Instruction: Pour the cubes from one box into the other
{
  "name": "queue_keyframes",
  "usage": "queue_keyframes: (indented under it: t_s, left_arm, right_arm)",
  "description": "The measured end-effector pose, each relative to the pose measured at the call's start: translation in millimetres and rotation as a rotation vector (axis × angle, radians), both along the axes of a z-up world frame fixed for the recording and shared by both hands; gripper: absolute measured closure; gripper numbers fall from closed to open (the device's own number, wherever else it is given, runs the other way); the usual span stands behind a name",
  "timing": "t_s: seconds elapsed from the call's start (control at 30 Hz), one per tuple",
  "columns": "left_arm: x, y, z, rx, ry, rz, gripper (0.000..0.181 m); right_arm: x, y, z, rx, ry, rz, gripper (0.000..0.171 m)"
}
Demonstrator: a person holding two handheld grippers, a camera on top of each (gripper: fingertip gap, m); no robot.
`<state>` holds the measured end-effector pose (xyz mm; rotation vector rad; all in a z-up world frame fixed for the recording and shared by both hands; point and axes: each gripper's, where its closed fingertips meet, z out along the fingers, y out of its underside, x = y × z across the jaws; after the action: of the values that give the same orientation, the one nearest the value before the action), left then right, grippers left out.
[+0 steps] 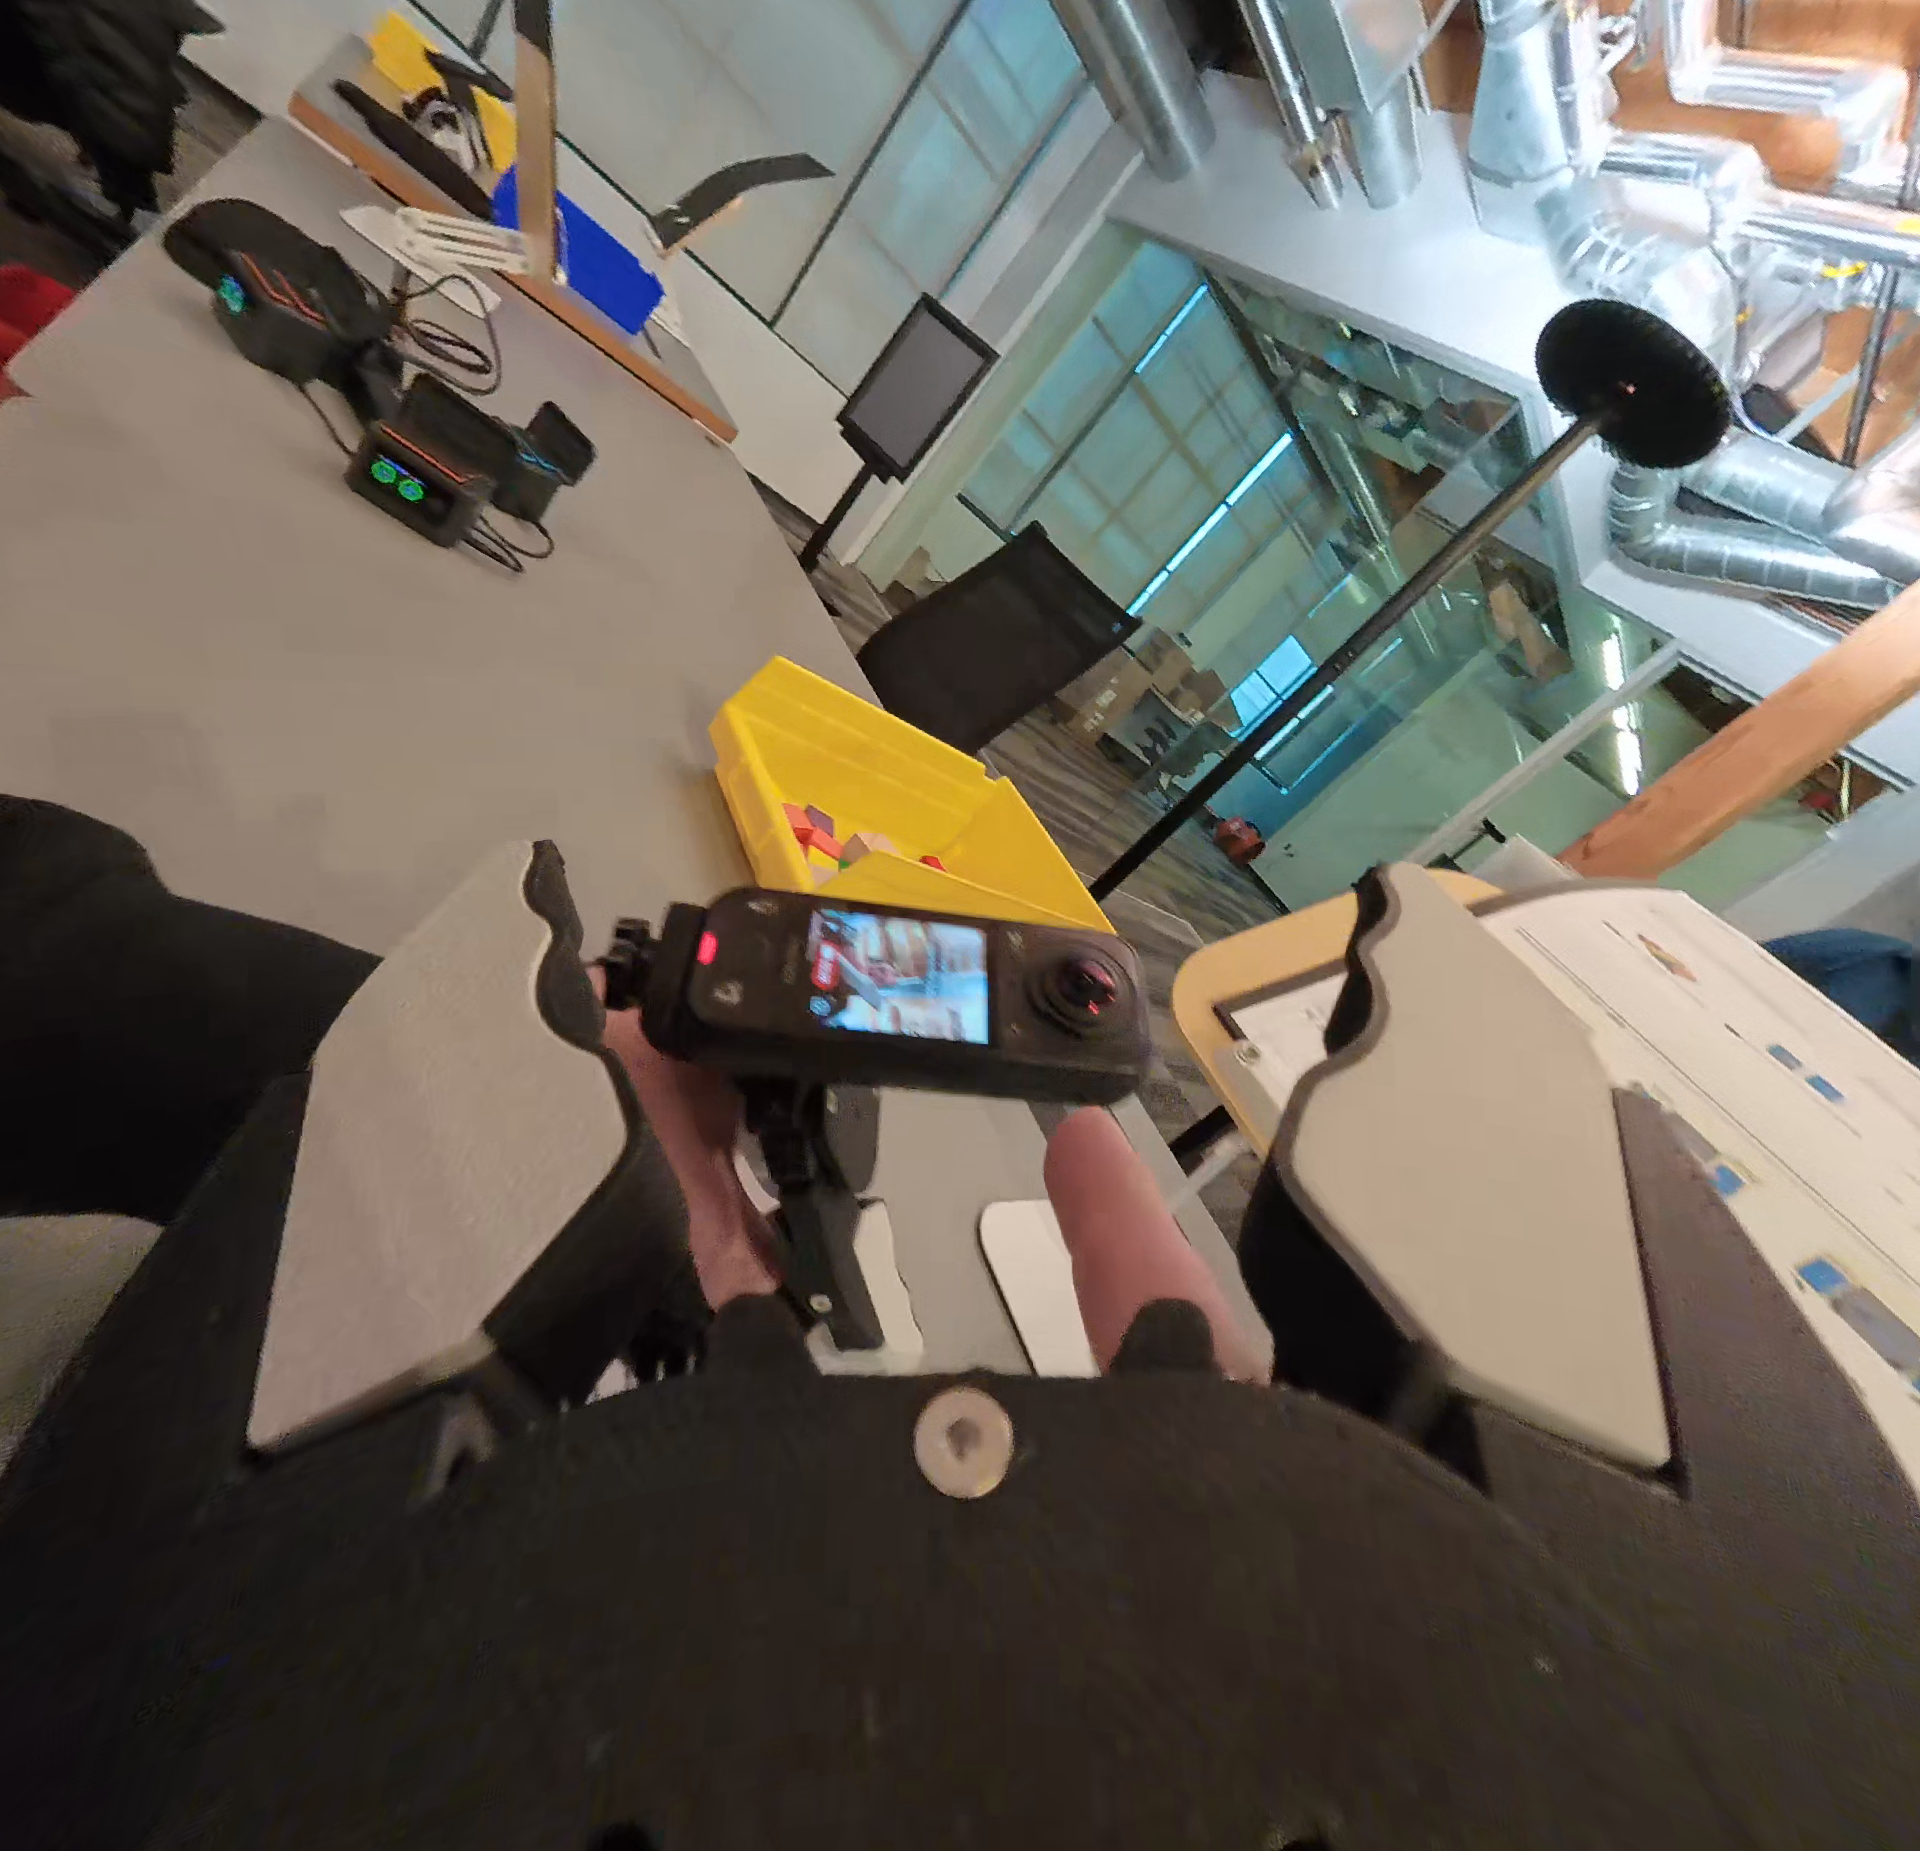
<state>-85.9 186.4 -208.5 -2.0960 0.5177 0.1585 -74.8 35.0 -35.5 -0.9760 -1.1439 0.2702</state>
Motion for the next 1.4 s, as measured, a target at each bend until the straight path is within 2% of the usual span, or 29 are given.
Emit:
queue_keyframes:
  t_s: [0.17,0.27,0.33,0.43,0.5,0.57,0.7,0.77,0.87,1.0,1.27,1.4]
  left_arm:
    - [-12,1,19,0.061,-0.11,-0.003,0.057]
    - [-13,-9,69,0.233,-0.272,-0.115,0.066]
    - [-5,-29,117,0.378,-0.377,-0.25,0.067]
    - [16,-74,186,0.601,-0.433,-0.442,0.067]
    - [41,-105,214,0.711,-0.402,-0.548,0.063]
    - [76,-130,224,0.756,-0.373,-0.645,0.058]
    - [150,-173,219,0.797,-0.317,-0.811,0.051]
    - [180,-180,203,0.794,-0.213,-0.862,0.045]
    - [208,-174,169,0.742,-0.079,-0.878,0.042]
    - [216,-162,144,0.714,0.004,-0.848,0.041]
    - [218,-142,121,0.642,0.153,-0.777,0.042]
    - [223,-145,117,0.649,0.193,-0.798,0.041]
  right_arm:
    - [47,48,-4,-0.132,0.094,-0.137,0.043]
    - [85,99,-35,-0.29,0.086,-0.307,0.042]
    - [106,127,-66,-0.404,0.05,-0.413,0.041]
    - [124,154,-107,-0.478,-0.045,-0.553,0.042]
    - [126,162,-124,-0.497,-0.089,-0.602,0.043]
    - [122,166,-137,-0.509,-0.126,-0.63,0.043]
    - [113,168,-148,-0.498,-0.162,-0.663,0.044]
    - [110,168,-151,-0.495,-0.166,-0.668,0.044]
    - [107,166,-156,-0.504,-0.184,-0.664,0.045]
    - [105,165,-156,-0.493,-0.184,-0.654,0.047]
    - [107,167,-160,-0.503,-0.196,-0.663,0.045]
    - [110,168,-159,-0.503,-0.184,-0.665,0.046]
